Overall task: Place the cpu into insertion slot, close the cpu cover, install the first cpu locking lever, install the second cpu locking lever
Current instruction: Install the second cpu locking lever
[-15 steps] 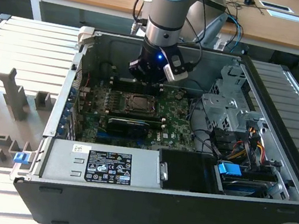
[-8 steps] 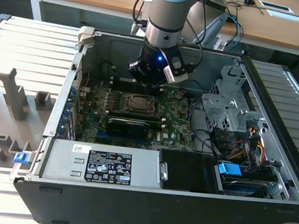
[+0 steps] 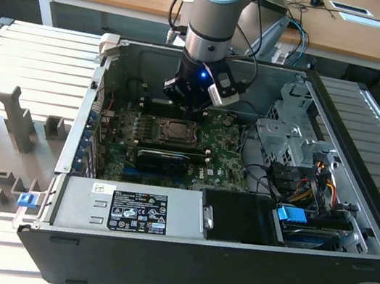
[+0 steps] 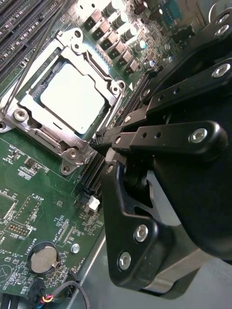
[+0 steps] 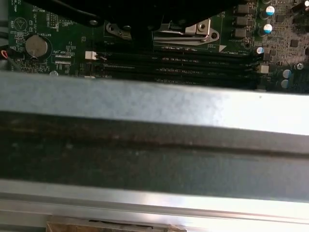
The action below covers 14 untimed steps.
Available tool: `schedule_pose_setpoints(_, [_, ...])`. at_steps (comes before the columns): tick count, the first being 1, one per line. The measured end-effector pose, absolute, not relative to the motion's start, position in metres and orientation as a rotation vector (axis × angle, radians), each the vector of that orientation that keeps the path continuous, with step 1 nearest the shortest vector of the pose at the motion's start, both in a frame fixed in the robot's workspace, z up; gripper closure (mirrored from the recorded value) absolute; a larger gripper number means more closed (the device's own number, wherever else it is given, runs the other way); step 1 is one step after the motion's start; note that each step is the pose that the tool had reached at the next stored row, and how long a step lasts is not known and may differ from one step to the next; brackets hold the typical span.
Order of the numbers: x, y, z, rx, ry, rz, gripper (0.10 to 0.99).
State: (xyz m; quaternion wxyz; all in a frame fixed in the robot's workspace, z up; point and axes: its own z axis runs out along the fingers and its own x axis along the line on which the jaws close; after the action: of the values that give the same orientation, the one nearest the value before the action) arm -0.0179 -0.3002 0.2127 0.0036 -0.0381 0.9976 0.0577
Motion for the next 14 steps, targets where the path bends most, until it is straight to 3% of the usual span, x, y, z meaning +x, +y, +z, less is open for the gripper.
schedule_pose_setpoints(14, [-0.0179,-0.3020,0.2210,-0.119,3.127,0.181,0.980])
